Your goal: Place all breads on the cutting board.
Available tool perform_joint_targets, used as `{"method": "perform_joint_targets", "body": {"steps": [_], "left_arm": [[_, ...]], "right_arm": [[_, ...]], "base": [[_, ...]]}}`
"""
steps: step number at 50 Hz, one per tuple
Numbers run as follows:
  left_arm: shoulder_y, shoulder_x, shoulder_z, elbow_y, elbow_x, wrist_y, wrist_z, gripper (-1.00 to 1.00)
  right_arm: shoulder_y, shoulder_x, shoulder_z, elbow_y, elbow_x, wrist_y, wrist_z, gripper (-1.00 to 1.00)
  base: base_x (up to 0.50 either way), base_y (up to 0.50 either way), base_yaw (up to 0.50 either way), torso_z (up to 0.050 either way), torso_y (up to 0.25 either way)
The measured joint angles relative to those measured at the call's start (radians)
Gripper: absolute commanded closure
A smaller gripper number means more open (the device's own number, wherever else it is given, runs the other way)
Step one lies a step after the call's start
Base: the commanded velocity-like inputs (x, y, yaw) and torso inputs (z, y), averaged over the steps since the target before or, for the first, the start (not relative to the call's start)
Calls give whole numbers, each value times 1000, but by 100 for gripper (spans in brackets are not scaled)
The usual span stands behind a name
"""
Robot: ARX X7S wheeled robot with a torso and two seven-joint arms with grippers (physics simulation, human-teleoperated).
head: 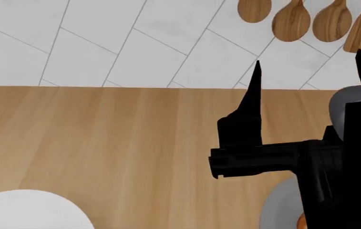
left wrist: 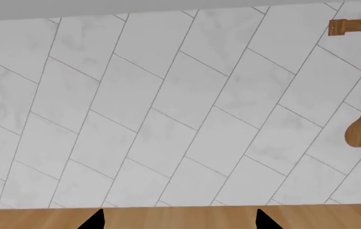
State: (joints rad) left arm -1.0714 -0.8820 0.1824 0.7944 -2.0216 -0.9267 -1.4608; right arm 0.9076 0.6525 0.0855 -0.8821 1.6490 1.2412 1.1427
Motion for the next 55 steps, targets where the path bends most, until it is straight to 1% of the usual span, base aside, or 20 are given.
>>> {"method": "perform_joint_targets", "body": {"steps": [7, 17, 26, 38, 49, 55], "left_arm": [[-2, 2, 7, 3, 2, 9, -1, -100], [27, 2, 2, 10, 22, 19, 19, -100], [47, 5, 6, 10, 44, 21, 34, -100], [60, 9, 12, 9, 74, 19, 47, -100], [78, 6, 24, 8, 91, 15, 51, -100], [85, 6, 32, 5, 100, 12, 52, -100]], "right_arm": [[72, 44, -57, 41, 114, -18, 92, -100], [239, 136, -224, 192, 374, -98, 274, -100], [390, 244, -419, 339, 562, -171, 360, -100], [592, 385, -762, 445, 760, -318, 402, -100], [833, 496, -1189, 474, 935, -492, 417, -100], [921, 539, -1349, 470, 998, -574, 410, -100]], "base": [[18, 0, 0, 0, 0], [0, 0, 0, 0, 0], [0, 0, 0, 0, 0], [2, 0, 0, 0, 0], [5, 0, 0, 0, 0], [6, 0, 0, 0, 0]]}}
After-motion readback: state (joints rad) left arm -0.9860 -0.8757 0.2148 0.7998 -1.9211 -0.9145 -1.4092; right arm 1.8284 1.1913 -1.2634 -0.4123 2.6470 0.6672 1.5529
